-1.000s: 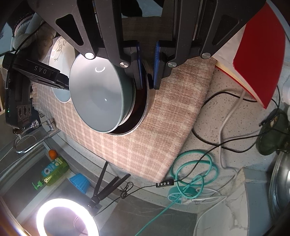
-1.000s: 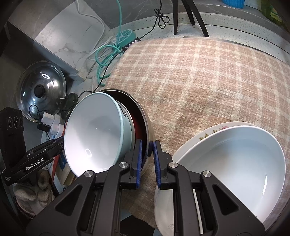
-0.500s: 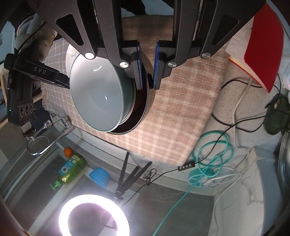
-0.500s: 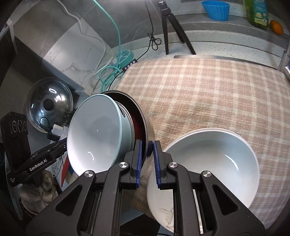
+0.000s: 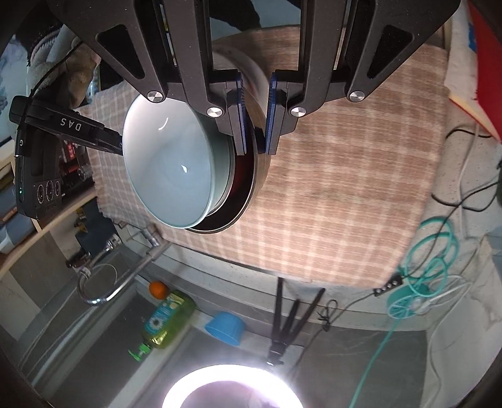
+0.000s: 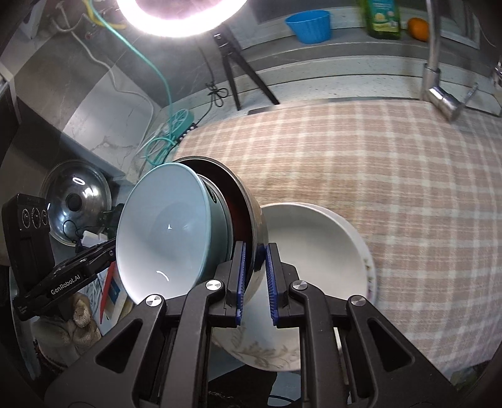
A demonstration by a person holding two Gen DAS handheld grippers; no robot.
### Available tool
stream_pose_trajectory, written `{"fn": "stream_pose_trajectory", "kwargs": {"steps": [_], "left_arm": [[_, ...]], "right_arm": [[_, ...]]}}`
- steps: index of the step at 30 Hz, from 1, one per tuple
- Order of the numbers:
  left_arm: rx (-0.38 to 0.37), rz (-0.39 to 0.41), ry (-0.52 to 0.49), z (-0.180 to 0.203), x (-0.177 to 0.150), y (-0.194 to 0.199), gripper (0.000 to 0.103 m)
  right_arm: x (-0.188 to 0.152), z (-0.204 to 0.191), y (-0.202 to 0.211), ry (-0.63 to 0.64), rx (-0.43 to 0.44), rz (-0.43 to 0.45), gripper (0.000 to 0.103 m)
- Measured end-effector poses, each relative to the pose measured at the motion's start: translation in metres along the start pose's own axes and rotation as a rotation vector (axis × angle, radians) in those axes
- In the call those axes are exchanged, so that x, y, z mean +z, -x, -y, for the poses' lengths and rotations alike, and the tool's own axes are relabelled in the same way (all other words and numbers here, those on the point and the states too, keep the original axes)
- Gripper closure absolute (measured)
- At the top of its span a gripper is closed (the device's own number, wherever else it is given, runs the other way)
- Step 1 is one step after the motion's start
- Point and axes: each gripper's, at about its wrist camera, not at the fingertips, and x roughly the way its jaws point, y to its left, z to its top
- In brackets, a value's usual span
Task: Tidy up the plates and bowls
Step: 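Lift the nested bowls and lower them onto the white plate stack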
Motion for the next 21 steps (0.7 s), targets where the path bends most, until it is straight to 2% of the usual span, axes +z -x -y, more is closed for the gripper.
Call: {"fn": "stream_pose_trajectory", "kwargs": {"steps": [10, 21], "left_arm": [[-0.044, -0.062, -0.017, 0.027, -0.015, -0.025, 0.095], [-0.039, -0.109, -0.008, 0.031, -0.028, -0.035, 0.095]], "right_arm": [[-0.024, 0.041, 0.018, -0.079, -0.046, -0.007, 0.089], [-0.040, 0.054, 0.014, -0.111, -0.044, -0.028, 0.089]]}}
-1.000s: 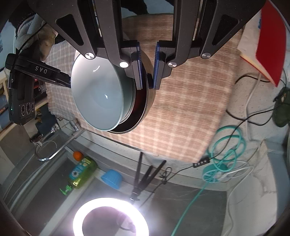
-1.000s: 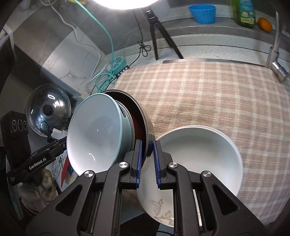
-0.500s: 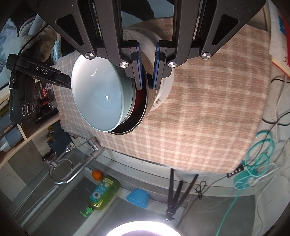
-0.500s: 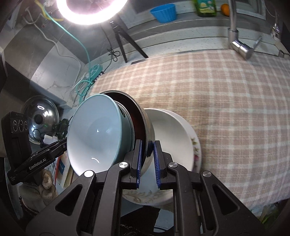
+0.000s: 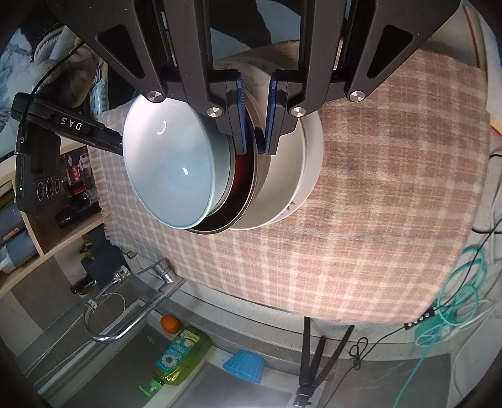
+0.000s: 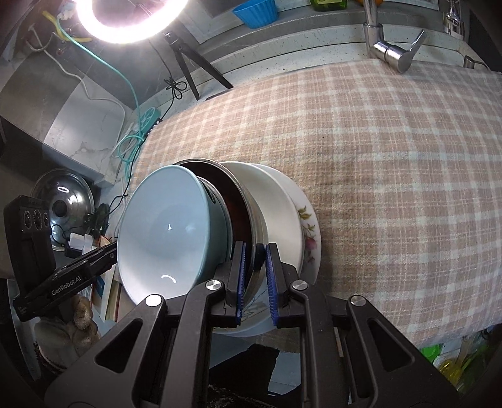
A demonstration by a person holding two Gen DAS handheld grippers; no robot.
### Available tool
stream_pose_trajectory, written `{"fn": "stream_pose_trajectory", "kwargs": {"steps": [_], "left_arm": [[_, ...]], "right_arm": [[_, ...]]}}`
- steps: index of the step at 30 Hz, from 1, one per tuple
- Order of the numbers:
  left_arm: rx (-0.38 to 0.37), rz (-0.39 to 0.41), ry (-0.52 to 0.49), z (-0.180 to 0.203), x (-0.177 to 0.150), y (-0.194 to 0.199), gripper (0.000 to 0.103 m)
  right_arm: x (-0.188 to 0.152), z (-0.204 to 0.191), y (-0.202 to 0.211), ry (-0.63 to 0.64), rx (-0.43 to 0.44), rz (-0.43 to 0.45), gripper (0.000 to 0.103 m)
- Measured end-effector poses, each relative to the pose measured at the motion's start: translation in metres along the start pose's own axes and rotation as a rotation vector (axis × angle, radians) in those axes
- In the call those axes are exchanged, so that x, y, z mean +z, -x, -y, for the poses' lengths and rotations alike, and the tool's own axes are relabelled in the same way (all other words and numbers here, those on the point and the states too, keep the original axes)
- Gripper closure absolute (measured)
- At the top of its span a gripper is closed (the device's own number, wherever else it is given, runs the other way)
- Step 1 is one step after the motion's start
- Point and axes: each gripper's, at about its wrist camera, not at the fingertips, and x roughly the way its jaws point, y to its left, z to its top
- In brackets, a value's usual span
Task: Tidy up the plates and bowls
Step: 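Lift the nested bowls and lower them onto the white plate stack, then open both grippers to release the bowls on the plates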
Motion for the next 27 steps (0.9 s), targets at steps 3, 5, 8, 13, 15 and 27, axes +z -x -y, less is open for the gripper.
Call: {"fn": "stream_pose_trajectory", "kwargs": {"steps": [3, 5, 8, 13, 15, 27], "left_arm": [[0.001, -0.002, 0.001, 0.0003, -0.0003, -0.0009, 0.095], [0.004, -0.001, 0.002, 0.0007, 0.0000, -0.0019, 0.095], [0.004, -0.002, 0.003, 0.0004, 0.0006, -0.0024, 0.095], [0.004, 0.001, 0.002, 0.0010, 0.0004, -0.0025, 0.095], [0.001, 0.002, 0.006, 0.0003, 0.0010, -0.0026, 0.095], [0.018, 0.020, -0.001, -0.0021, 0.0028, 0.0029, 0.090]], "right_arm": [[-0.0009, 0.0016, -0.0016, -0.006, 0.002, -0.003, 0.089], [-0.0012, 0.0024, -0.0012, -0.005, 0.002, -0.003, 0.089], [-0.0009, 0.0028, -0.0007, -0.007, 0.001, -0.004, 0.089], [-0.0009, 0.0034, -0.0009, -0.006, 0.004, -0.005, 0.089], [-0.0008, 0.0035, -0.0008, -0.007, 0.008, -0.005, 0.088], [0.0016, 0.0006, 0.0077, 0.014, -0.005, 0.027, 0.087]]}}
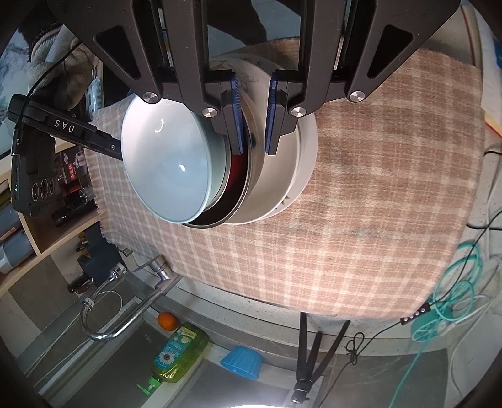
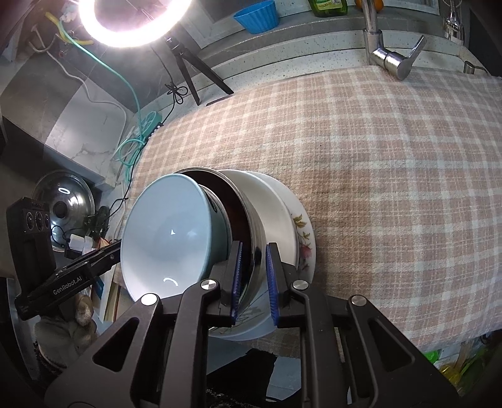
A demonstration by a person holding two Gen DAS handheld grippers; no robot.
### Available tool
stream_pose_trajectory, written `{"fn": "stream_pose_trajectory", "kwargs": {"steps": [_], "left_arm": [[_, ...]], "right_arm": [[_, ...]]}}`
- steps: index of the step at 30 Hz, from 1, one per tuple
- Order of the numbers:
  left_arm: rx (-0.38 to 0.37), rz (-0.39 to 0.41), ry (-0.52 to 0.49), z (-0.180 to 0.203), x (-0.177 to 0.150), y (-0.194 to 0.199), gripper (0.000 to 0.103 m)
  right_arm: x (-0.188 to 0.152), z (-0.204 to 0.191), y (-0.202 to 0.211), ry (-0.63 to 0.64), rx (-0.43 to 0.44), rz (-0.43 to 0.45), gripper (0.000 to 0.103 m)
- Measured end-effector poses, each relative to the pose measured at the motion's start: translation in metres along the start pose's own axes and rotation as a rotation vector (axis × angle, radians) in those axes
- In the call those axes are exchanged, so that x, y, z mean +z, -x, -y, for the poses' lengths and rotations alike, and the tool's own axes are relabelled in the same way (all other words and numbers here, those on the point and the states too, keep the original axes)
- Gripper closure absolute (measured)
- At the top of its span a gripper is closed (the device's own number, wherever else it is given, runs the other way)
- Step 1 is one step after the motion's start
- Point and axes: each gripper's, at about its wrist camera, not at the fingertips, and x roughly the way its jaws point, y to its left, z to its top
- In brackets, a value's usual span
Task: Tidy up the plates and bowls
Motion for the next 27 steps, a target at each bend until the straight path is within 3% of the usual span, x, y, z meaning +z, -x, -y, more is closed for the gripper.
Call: {"fn": "stream_pose_trajectory", "kwargs": {"steps": [2, 4, 6, 11, 12, 15, 17, 19, 21, 25, 27], "left_arm": [[0.008, 0.009, -0.003, 0.000, 0.000, 0.003, 0.088], [0.019, 0.018, -0.003, -0.002, 0.001, 0.007, 0.081], [0.023, 0.030, 0.000, -0.004, 0.002, 0.012, 0.080], [0.054, 0.062, -0.020, -0.006, 0.001, 0.025, 0.080], [0.059, 0.066, -0.028, -0.005, 0.001, 0.028, 0.077], [0.082, 0.087, -0.061, 0.000, -0.003, 0.036, 0.056], [0.098, 0.099, -0.088, 0.007, -0.007, 0.041, 0.055], [0.109, 0.103, -0.112, 0.014, -0.011, 0.045, 0.041], [0.116, 0.109, -0.137, 0.021, -0.016, 0.049, 0.036], [0.124, 0.122, -0.176, 0.037, -0.026, 0.058, 0.034], [0.123, 0.136, -0.184, 0.044, -0.030, 0.064, 0.031]], "right_arm": [[-0.001, 0.001, 0.003, 0.001, -0.005, 0.010, 0.083], [-0.001, 0.003, 0.006, -0.001, -0.004, 0.021, 0.075], [-0.001, 0.004, 0.011, -0.005, -0.005, 0.035, 0.064], [-0.001, 0.004, 0.028, 0.027, -0.033, 0.076, 0.060], [-0.002, 0.004, 0.031, 0.037, -0.041, 0.083, 0.056], [-0.004, 0.003, 0.042, 0.067, -0.057, 0.110, 0.049], [-0.008, 0.002, 0.051, 0.088, -0.068, 0.128, 0.047], [-0.012, 0.000, 0.060, 0.111, -0.073, 0.150, 0.042], [-0.018, -0.003, 0.069, 0.133, -0.083, 0.176, 0.033], [-0.030, -0.008, 0.088, 0.176, -0.102, 0.227, 0.028], [-0.036, -0.011, 0.097, 0.183, -0.096, 0.247, 0.019]]}}
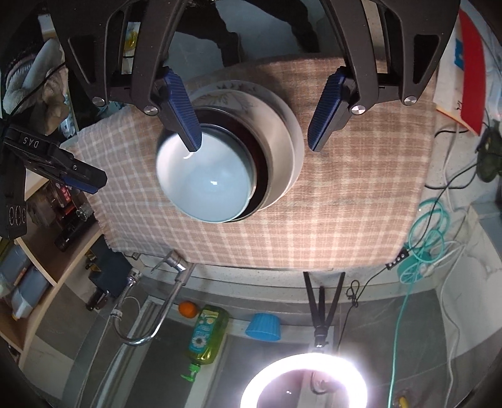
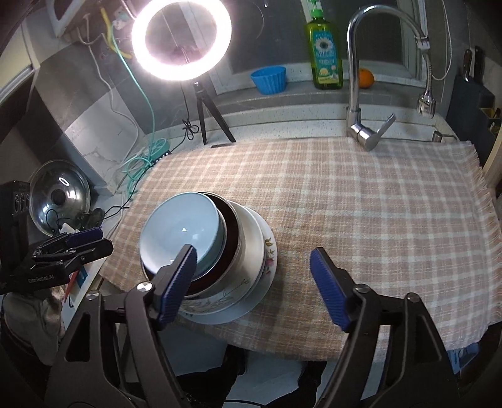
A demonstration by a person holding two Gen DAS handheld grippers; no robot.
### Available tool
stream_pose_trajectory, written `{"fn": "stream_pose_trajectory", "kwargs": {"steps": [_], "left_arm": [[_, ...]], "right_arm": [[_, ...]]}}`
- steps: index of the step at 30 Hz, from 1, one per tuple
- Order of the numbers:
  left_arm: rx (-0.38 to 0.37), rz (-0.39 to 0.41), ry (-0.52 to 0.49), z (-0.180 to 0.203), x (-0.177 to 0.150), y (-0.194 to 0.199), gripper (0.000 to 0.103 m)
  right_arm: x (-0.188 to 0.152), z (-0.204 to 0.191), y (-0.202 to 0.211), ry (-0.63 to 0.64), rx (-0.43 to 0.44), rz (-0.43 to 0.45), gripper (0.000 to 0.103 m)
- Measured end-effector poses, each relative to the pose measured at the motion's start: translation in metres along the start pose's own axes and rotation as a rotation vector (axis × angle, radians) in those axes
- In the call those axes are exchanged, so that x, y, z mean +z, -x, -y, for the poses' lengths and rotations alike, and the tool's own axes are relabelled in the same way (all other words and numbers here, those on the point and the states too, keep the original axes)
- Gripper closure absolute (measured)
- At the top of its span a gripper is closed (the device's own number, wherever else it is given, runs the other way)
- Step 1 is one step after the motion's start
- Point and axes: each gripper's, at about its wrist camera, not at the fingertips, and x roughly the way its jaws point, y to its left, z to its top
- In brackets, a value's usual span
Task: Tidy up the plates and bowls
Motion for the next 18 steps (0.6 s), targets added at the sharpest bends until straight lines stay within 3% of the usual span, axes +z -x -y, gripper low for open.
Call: {"fn": "stream_pose_trajectory", "kwargs": {"steps": [5, 18], "left_arm": [[0.041, 0.064, -0.026, 0.013, -0.004, 0.020, 0.024], [0.115, 0.180, -0.048, 0.032, -0.007, 0.049, 0.022]], "right_arm": [[-0.003, -0.001, 0.022, -0.004, 0.010, 0.051, 0.005], [-0.005, -0.018, 0.049, 0.046, 0.054, 0.118, 0.000]]}}
